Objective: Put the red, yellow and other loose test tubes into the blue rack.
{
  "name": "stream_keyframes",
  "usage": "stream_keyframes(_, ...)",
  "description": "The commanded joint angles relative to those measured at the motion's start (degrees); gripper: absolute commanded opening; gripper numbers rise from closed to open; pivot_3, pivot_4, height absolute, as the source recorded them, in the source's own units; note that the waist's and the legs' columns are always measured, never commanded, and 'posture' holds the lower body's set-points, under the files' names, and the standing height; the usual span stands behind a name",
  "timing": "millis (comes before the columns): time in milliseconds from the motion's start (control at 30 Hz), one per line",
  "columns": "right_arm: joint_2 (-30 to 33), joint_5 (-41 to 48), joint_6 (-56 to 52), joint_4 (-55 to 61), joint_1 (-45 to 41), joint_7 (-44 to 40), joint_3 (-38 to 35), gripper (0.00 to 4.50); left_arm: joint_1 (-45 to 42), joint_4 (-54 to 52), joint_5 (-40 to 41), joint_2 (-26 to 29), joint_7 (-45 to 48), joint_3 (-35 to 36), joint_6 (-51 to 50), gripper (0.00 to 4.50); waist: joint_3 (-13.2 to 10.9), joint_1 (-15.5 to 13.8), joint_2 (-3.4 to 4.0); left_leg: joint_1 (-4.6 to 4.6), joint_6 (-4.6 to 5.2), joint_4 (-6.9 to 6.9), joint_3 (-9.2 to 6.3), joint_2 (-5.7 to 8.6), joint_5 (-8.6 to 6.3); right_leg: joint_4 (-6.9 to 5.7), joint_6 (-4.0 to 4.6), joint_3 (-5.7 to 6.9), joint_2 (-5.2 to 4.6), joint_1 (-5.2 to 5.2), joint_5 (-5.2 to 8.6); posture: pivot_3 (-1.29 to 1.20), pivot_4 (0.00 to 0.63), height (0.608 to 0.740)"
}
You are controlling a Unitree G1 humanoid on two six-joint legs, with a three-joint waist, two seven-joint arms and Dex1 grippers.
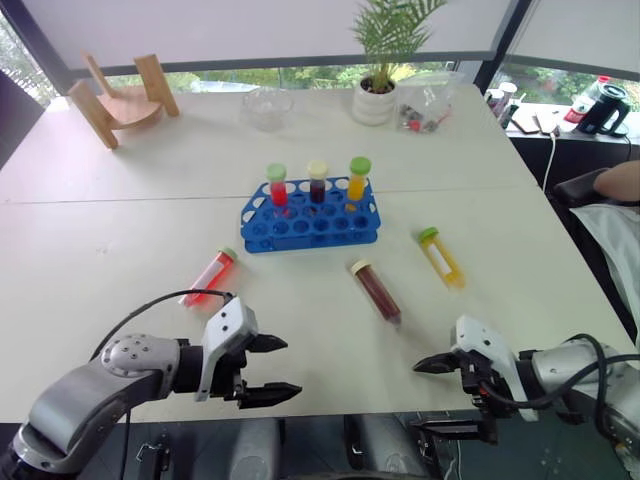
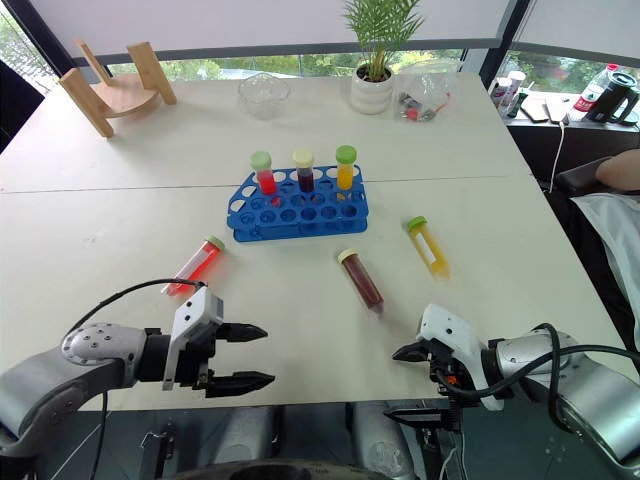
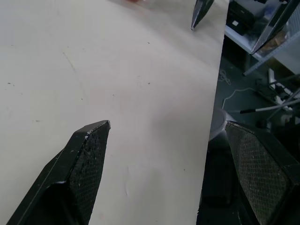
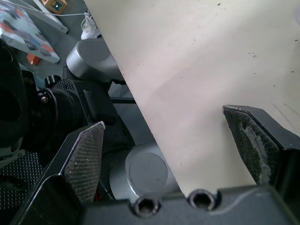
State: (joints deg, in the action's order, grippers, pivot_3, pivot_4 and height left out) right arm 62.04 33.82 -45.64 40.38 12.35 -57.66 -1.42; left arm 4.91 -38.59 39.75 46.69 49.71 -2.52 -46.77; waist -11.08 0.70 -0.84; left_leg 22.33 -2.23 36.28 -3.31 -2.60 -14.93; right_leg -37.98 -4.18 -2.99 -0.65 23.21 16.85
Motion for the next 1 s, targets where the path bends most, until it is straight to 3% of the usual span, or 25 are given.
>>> stream_keyframes(33,-0.29,-0.17,0.99,0.48,-0.79,0.00,-0.01,4.50,-0.36,-0.13,-0.87,-0.76,-0.81,0.22,1.98,4.01,0.00,0.00,0.00,0.00,0.00,0.00,0.00,0.00,0.00,0.00,0.00,0.00,0.00,0.00,0.00,0.00,0.150,0.740)
stream_keyframes(667,-0.45,-1.33,1.37,-2.46,-3.71,0.27,-0.21,4.50,-3.19,3.54,-1.84,-1.74,-0.21,-0.78,2.82,4.01,0.01,-0.03,0.00,-0.01,0.00,0.04,0.00,0.00,0.00,-0.03,-0.02,0.01,0.00,-0.02,-0.01,0.00,0.150,0.740)
stream_keyframes(733,0.29,-1.71,1.78,-3.32,-3.48,-0.24,-1.04,4.50,-3.60,4.21,-3.00,-2.07,-1.04,-1.18,3.08,4.26,0.02,-0.03,0.00,0.00,0.00,0.04,0.00,0.00,0.00,-0.03,-0.02,0.00,0.00,-0.02,-0.01,0.00,0.150,0.740)
stream_keyframes(867,2.88,-0.79,-1.83,-3.62,-4.52,0.35,-5.05,4.50,-6.08,4.69,-5.06,-4.16,-5.60,-1.63,1.89,4.26,0.02,-0.05,0.01,-0.01,0.00,0.06,0.00,0.00,0.00,-0.05,-0.02,0.00,0.00,-0.03,-0.02,0.00,0.150,0.740)
stream_keyframes(1000,6.93,8.78,-11.42,-6.60,-14.25,-1.81,-14.42,4.50,-12.11,7.25,-1.80,-3.77,-2.90,0.00,-0.47,4.26,0.00,0.10,0.04,0.00,0.00,0.27,0.00,0.01,0.00,-0.16,-0.01,0.00,0.00,-0.06,-0.03,0.00,0.150,0.740)
